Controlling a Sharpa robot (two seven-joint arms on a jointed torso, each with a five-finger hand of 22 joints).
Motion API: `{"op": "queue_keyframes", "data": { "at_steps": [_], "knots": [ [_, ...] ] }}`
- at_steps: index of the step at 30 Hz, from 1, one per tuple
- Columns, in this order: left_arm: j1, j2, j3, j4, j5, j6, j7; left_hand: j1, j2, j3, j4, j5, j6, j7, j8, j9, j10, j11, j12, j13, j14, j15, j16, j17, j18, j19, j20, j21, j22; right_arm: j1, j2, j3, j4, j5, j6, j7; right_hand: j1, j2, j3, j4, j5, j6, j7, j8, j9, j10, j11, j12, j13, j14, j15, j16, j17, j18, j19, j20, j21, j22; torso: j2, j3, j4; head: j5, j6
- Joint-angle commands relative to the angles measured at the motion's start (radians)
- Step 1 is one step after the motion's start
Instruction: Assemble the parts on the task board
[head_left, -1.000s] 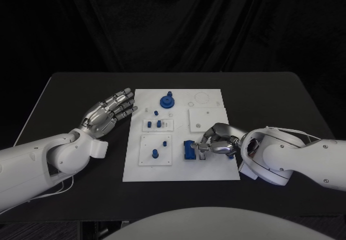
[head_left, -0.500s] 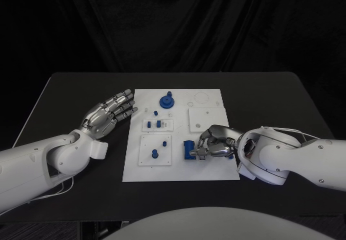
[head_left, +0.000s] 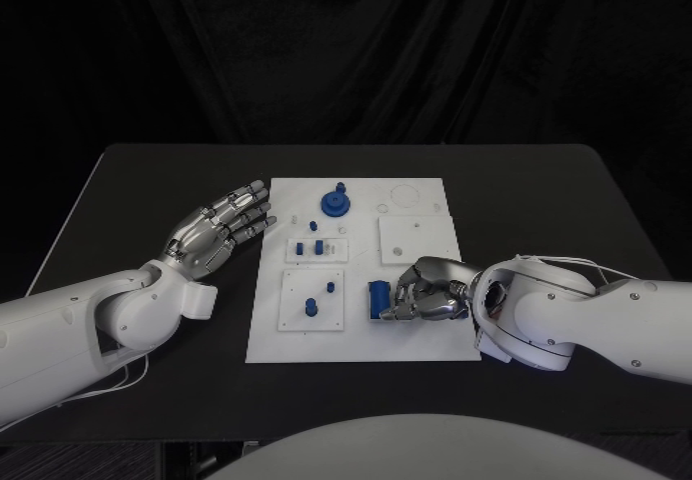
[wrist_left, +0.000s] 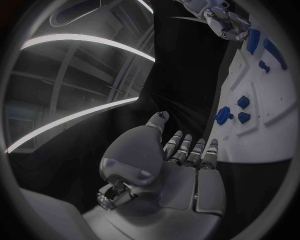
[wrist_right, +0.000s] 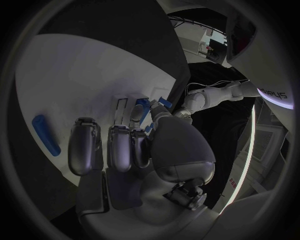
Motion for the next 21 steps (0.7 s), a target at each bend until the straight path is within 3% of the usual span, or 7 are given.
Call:
{"op": "queue_keyframes", "data": {
  "at_steps": [1, 15, 21],
  "knots": [
    [-0.002, 0.001, 0.001, 0.001, -0.001, 0.017, 0.008, -0.009, 0.0, 0.004, -0.001, 0.006, 0.002, 0.004, 0.004, 0.002, 0.0, -0.007, 0.003, 0.001, 0.002, 0.008, 0.007, 0.001, -0.007, 0.005, -0.001, 0.005, 0.0, -0.003, 0.001, 0.0, -0.004, -0.013, 0.013, -0.029, 0.011, 0.001, 0.002, -0.007, -0.004, -0.004, -0.002, 0.006, 0.003, 0.102, -0.007, 0.003, 0.263, 0.068, -0.006, 0.003, 0.042, -0.009, 0.045, -0.008, 0.003, 0.203, 0.0, 0.0002, 0.0003, -0.001, 0.0],
    [-0.006, 0.003, 0.001, -0.001, -0.001, 0.02, 0.005, -0.009, 0.0, 0.004, -0.001, 0.006, 0.002, 0.004, 0.004, 0.002, 0.0, -0.007, 0.003, 0.001, 0.002, 0.008, 0.007, 0.001, -0.007, 0.005, -0.001, 0.005, 0.0, -0.005, 0.013, 0.0, -0.022, -0.013, 0.042, -0.041, 0.044, 0.021, 0.024, -0.023, 0.017, -0.013, -0.007, 0.011, 0.018, 0.102, -0.012, 0.003, 0.263, 0.068, -0.01, 0.003, 0.043, -0.008, 0.045, -0.011, 0.002, 0.202, -0.001, 0.0012, -0.0009, 0.003, 0.0],
    [-0.007, 0.001, 0.001, 0.0, -0.001, 0.022, 0.005, -0.01, 0.002, 0.006, -0.002, 0.006, 0.005, 0.005, 0.005, 0.002, 0.0, -0.007, 0.004, 0.001, 0.002, 0.009, 0.008, 0.002, -0.008, 0.005, -0.001, 0.005, 0.001, -0.007, 0.001, 0.0, -0.006, -0.013, 0.046, -0.031, 0.038, 0.01, 0.015, -0.022, -0.016, -0.015, -0.004, 0.013, 0.024, 0.102, -0.011, 0.003, 0.263, 0.068, -0.009, 0.003, 0.043, -0.008, 0.044, -0.012, 0.002, 0.202, -0.001, 0.0016, 0.0, 0.002, 0.0]
  ]
}}
